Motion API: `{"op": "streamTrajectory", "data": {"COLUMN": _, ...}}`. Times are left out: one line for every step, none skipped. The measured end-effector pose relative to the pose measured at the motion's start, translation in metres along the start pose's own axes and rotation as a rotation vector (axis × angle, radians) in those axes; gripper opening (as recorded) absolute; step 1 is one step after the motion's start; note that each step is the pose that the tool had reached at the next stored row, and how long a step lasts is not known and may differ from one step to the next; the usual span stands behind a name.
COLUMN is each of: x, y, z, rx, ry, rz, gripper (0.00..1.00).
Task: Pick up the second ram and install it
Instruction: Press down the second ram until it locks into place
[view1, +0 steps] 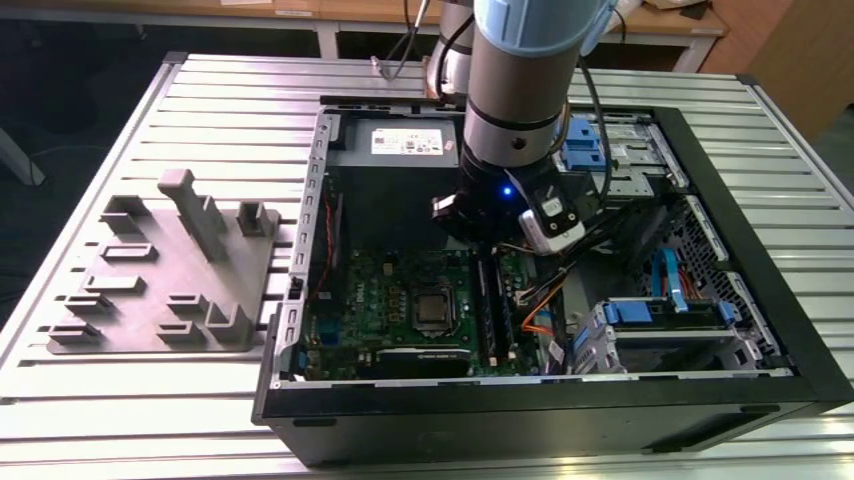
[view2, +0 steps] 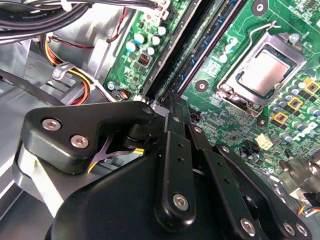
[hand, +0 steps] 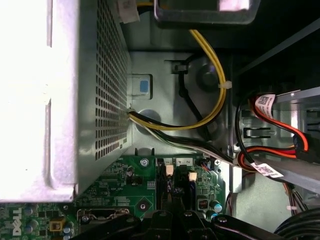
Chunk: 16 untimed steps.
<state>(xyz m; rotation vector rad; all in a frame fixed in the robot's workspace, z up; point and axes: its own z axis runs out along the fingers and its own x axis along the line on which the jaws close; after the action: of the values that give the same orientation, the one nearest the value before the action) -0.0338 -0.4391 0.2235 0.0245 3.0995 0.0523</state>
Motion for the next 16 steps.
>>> {"op": "streamTrajectory", "data": {"x": 0.0, "y": 0.0, "z": 0.0, "rx": 0.0001, "ry": 0.0, "rz": 0.0, "gripper": 0.07}}
{"op": "streamTrajectory", "data": {"x": 0.0, "y": 0.0, "z": 0.0, "rx": 0.0002, "ry": 0.0001, "rz": 0.0, "gripper": 0.07}}
{"op": "streamTrajectory", "data": {"x": 0.0, "y": 0.0, "z": 0.0001, "rx": 0.0002, "ry": 0.0001, "rz": 0.0, "gripper": 0.07}}
{"op": "streamTrajectory", "data": {"x": 0.0, "y": 0.0, "z": 0.0008, "rx": -0.0003, "ry": -0.0001, "rz": 0.0, "gripper": 0.07}}
{"op": "streamTrajectory", "data": {"x": 0.0001, "y": 0.0, "z": 0.0016, "rx": -0.0002, "ry": -0.0001, "rz": 0.0, "gripper": 0.07}}
{"op": "streamTrajectory", "data": {"x": 0.0001, "y": -0.0001, "z": 0.0021, "rx": -0.0001, "ry": 0.0, "rz": 0.0, "gripper": 0.07}}
{"op": "streamTrajectory", "data": {"x": 0.0001, "y": -0.0001, "z": 0.0021, "rx": 0.0001, "ry": 0.0, "rz": 0.0, "gripper": 0.07}}
{"op": "streamTrajectory", "data": {"x": 0.0001, "y": -0.0001, "z": 0.0021, "rx": 0.0001, "ry": 0.0001, "rz": 0.0, "gripper": 0.07}}
{"op": "streamTrajectory", "data": {"x": 0.0001, "y": -0.0001, "z": 0.0021, "rx": 0.0002, "ry": 0.0001, "rz": 0.0, "gripper": 0.07}}
{"op": "streamTrajectory", "data": {"x": 0.0001, "y": -0.0001, "z": 0.0025, "rx": -0.0001, "ry": 0.0, "rz": 0.0, "gripper": 0.07}}
{"op": "streamTrajectory", "data": {"x": 0.0001, "y": -0.0001, "z": 0.0032, "rx": 0.0002, "ry": 0.0001, "rz": 0.0, "gripper": 0.07}}
{"op": "streamTrajectory", "data": {"x": 0.0002, "y": -0.0002, "z": 0.0041, "rx": 0.0007, "ry": 0.0003, "rz": 0.0, "gripper": 0.07}}
{"op": "streamTrajectory", "data": {"x": 0.0002, "y": -0.0002, "z": 0.0047, "rx": 0.0006, "ry": 0.0003, "rz": 0.0, "gripper": 0.07}}
{"op": "streamTrajectory", "data": {"x": 0.0002, "y": -0.0002, "z": 0.0049, "rx": 0.0005, "ry": 0.0002, "rz": 0.0, "gripper": 0.07}}
{"op": "streamTrajectory", "data": {"x": 0.0002, "y": -0.0002, "z": 0.005, "rx": 0.0003, "ry": 0.0001, "rz": 0.0, "gripper": 0.07}}
{"op": "streamTrajectory", "data": {"x": 0.0002, "y": -0.0002, "z": 0.0051, "rx": 0.0001, "ry": 0.0, "rz": 0.0, "gripper": 0.07}}
